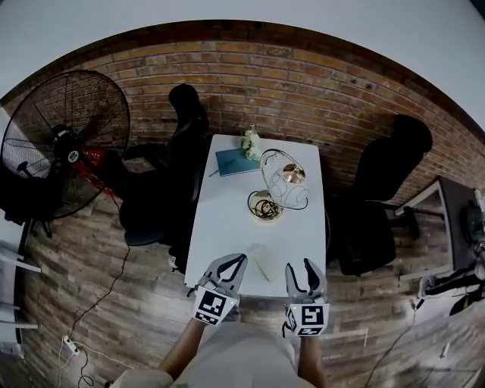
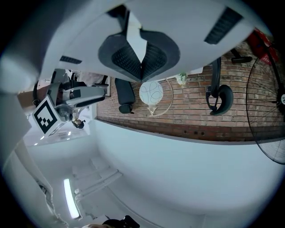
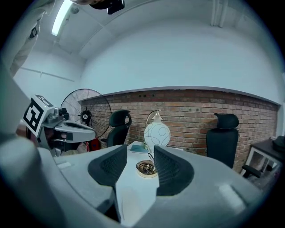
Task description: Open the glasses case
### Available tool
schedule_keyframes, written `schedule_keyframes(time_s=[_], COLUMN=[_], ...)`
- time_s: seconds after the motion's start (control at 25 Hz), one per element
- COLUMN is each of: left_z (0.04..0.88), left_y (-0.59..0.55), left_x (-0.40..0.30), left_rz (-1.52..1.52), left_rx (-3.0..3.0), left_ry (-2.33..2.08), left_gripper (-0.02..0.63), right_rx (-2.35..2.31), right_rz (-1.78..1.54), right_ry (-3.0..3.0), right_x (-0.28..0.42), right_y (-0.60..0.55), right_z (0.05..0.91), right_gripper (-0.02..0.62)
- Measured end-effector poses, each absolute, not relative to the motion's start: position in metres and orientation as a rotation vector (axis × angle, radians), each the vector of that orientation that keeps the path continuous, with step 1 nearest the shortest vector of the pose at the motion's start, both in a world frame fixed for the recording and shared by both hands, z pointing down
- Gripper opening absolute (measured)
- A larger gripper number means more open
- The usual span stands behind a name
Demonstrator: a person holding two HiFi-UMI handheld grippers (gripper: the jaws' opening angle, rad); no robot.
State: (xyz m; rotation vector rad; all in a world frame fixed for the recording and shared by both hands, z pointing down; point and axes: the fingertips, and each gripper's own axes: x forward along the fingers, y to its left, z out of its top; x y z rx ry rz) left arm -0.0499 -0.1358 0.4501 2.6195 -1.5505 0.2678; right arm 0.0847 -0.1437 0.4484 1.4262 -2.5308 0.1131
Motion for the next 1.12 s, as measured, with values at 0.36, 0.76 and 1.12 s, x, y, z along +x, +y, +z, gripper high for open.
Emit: schedule_keyframes(time_s=[0.36, 0.76, 1.12], left_z=[0.483, 0.533, 0.572], left_y=[-0.168, -0.192, -0.191], left_x=[-0.067, -0.071, -0.068], left_rz=[0.281, 0.351, 0.41], left_rx=[2.622, 2.611, 2.593], left_ry=[-1.455, -1.329, -1.241], left_gripper=[0.006, 0.006, 0.005], right_rx=[1.442, 1.419, 1.373], right_rz=[0.178, 0.229, 0.262], right_ry=[-2.448, -2.341, -2.289], right_x=[0.07, 0.065, 0.061], right_y=[-0.169, -0.183, -0.181], right_z=[0.481, 0.527, 0.561], right_gripper=[0.192, 0.192, 0.192])
